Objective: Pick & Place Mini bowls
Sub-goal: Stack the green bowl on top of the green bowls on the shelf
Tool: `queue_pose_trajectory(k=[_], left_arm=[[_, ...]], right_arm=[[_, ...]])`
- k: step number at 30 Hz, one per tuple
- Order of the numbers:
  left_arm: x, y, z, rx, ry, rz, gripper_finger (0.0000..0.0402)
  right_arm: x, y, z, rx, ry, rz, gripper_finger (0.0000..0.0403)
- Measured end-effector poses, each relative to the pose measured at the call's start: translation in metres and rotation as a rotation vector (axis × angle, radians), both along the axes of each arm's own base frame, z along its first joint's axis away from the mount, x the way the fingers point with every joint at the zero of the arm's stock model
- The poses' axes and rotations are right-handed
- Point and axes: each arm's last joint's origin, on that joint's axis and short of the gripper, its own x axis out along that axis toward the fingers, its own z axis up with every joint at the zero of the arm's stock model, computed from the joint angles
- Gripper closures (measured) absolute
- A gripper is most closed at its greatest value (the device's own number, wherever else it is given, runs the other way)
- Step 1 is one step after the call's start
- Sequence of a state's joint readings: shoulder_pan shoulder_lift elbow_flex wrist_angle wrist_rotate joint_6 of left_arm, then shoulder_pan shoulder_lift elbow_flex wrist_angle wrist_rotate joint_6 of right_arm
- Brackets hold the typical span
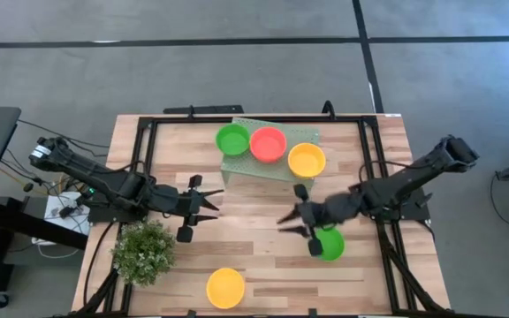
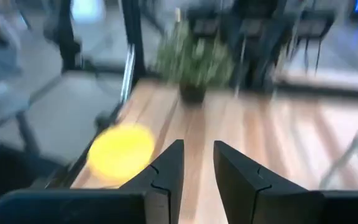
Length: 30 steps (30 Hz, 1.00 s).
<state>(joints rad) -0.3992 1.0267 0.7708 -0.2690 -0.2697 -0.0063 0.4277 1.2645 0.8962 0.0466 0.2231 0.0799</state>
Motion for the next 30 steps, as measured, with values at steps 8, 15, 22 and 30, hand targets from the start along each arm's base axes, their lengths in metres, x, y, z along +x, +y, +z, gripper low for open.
queue_pose_trajectory(k=[8, 15, 22, 30], left_arm=[[0.0, 0.0, -0.001, -0.07, 0.007, 0.039, 0.0288], [0.0, 0.0, -0.001, -0.073, 0.001, 0.039, 0.0288], [0.001, 0.0, 0.0, -0.079, -0.01, 0.038, 0.0293], [0.001, -0.001, 0.001, -0.082, -0.016, 0.036, 0.0293]], right_arm=[[-0.015, 0.039, 0.006, 0.17, 0.571, -0.187, 0.0314], [-0.027, 0.057, -0.035, 0.207, 1.013, -0.399, 0.0274], [-0.013, 0.071, -0.077, 0.178, 1.165, -0.485, 0.0242], [0.002, 0.069, -0.111, 0.239, 1.35, -0.561, 0.0246]])
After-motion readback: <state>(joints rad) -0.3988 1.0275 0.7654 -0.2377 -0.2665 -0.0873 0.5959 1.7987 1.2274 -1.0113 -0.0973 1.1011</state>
